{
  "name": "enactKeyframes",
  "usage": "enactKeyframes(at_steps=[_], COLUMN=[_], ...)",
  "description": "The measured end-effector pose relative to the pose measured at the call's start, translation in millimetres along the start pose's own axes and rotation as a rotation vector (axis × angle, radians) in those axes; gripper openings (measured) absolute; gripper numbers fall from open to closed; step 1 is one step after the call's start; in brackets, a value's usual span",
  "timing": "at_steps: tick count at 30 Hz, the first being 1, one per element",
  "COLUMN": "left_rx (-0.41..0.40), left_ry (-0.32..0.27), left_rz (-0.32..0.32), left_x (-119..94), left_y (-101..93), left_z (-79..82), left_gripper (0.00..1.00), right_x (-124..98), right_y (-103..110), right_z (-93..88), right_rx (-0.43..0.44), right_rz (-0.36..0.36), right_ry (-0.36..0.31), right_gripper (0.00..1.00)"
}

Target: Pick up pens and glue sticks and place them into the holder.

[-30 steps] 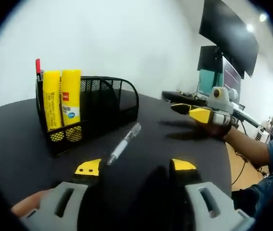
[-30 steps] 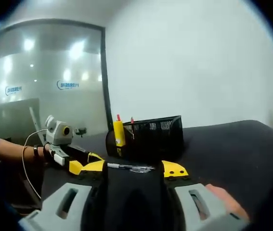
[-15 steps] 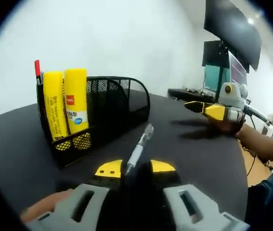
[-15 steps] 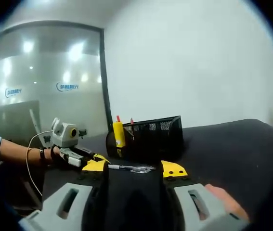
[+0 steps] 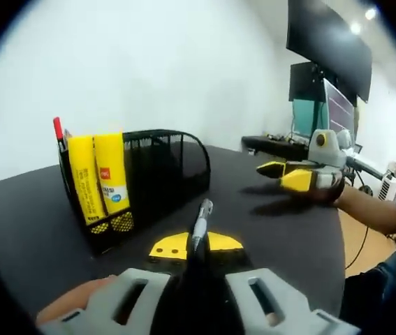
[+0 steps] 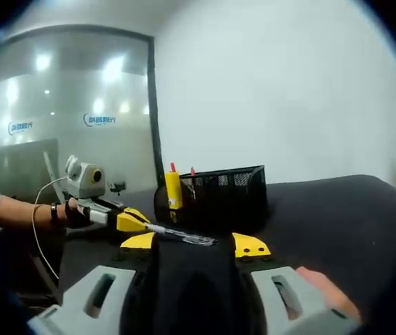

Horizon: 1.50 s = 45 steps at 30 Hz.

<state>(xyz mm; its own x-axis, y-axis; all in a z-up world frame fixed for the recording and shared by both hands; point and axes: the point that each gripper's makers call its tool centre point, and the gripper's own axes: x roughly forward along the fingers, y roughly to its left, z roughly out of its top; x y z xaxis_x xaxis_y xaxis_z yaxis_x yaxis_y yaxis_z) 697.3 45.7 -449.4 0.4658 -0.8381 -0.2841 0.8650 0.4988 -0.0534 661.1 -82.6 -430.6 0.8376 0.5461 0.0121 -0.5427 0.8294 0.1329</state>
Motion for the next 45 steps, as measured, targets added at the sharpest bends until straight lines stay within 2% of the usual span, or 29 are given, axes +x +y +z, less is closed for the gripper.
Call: enactKeyframes(at_steps=[6,9,11,13,15,20,24,28,31,33,35,38,42,45], left_rx=[0.007,0.006,0.013,0.020,0.027,0.015,-0.004,0.004,0.013,0.023,0.039,0.045,0.035,0.034], left_ry=[-0.067,-0.094,-0.098,-0.100,-0.101,-0.114,-0.131,-0.131,-0.132,-0.130,-0.118,-0.106,-0.114,-0.116], left_rz=[0.006,0.002,0.004,-0.001,-0.002,-0.001,-0.012,-0.025,-0.038,-0.045,-0.041,-0.035,-0.038,-0.039], left_x=[-20.1,-26.2,-28.2,-29.6,-30.8,-34.7,-36.6,-35.4,-34.1,-32.3,-30.3,-28.0,-26.9,-26.4], left_y=[-11.0,-16.3,-19.4,-23.2,-27.0,-33.2,-41.9,-48.9,-55.5,-58.0,-58.2,-58.4,-58.8,-59.6], left_z=[33.4,45.9,50.3,53.7,56.0,61.4,70.1,75.4,78.3,79.5,78.4,75.1,76.1,77.3], left_gripper=[0.10,0.10,0.10,0.10,0.10,0.10,0.10,0.10,0.10,0.10,0.10,0.10,0.10,0.10], right_x=[-0.2,0.2,1.9,7.1,13.5,26.3,33.8,40.1,42.4,42.7,42.6,42.4,41.1,41.8], right_y=[10.9,24.4,45.9,65.3,75.9,94.3,106.6,109.4,111.2,108.3,101.1,102.2,104.0,103.1], right_z=[2.8,-0.3,5.8,12.0,17.4,32.2,35.8,33.9,35.7,36.5,38.9,38.7,39.8,40.5], right_rx=[-0.048,-0.136,-0.157,-0.251,-0.316,-0.363,-0.369,-0.326,-0.252,-0.222,-0.242,-0.236,-0.239,-0.242], right_rz=[0.010,0.014,0.048,0.065,0.061,0.055,0.072,0.060,0.056,0.033,-0.017,-0.009,-0.009,-0.011], right_ry=[0.001,0.037,0.017,0.025,0.043,0.034,0.029,0.037,0.028,0.031,0.029,0.037,0.037,0.037], right_gripper=[0.33,0.32,0.31,0.29,0.29,0.25,0.19,0.18,0.18,0.14,0.13,0.12,0.04,0.04])
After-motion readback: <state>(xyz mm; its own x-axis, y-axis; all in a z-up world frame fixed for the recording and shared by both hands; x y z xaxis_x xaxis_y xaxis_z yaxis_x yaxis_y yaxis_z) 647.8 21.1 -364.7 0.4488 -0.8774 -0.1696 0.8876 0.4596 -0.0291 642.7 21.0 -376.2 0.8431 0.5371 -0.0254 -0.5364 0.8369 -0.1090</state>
